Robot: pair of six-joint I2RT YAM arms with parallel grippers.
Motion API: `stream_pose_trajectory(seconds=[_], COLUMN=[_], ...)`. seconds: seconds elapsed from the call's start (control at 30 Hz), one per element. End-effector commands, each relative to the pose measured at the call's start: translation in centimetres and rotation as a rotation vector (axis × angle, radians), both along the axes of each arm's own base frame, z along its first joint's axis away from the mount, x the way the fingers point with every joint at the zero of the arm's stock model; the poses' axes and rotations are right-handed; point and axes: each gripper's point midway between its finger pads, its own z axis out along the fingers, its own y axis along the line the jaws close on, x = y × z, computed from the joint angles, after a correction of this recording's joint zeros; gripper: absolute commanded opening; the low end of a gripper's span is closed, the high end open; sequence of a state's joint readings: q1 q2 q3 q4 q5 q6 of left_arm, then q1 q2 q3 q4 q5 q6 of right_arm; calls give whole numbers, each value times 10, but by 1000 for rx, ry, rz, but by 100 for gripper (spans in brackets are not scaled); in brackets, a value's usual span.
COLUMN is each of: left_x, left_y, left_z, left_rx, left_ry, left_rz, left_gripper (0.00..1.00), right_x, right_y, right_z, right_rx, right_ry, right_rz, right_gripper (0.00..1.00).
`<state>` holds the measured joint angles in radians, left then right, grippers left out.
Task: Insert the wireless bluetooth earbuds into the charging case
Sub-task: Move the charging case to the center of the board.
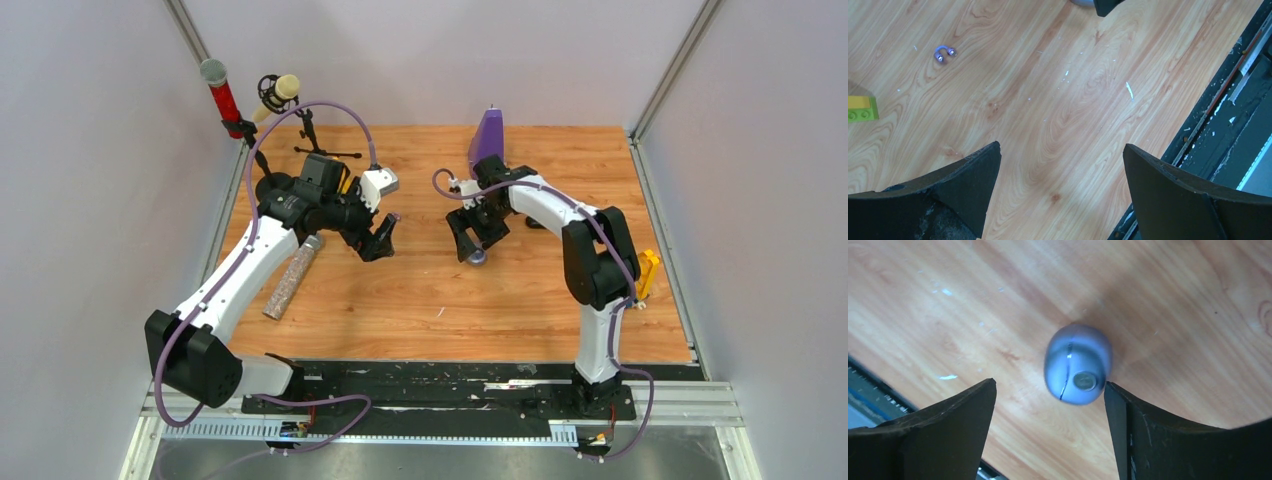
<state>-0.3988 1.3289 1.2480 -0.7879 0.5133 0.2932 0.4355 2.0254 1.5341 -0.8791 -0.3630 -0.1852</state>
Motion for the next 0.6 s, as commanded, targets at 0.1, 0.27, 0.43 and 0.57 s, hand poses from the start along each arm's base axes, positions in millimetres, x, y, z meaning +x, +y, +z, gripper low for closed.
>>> stream_pose_trajectory(seconds=[0.1,0.27,0.43,0.57], left_x=[2,5,7,5], left_y=[-3,-6,-10,-14], left_z=[5,0,-7,-4], left_rx=[-22,-24,-28,-35], left_ry=[-20,-6,32,37], left_rz=[-7,-6,-13,-55], left_gripper=[100,100,100,100], right_x=[-34,-47,-41,-34], right_y=[16,23,25,15], right_z=[40,37,58,78], right_rx=[162,203,243,234], right_ry=[73,128,27,-186], right_rz=[48,77,160,342], right_gripper=[80,79,80,84])
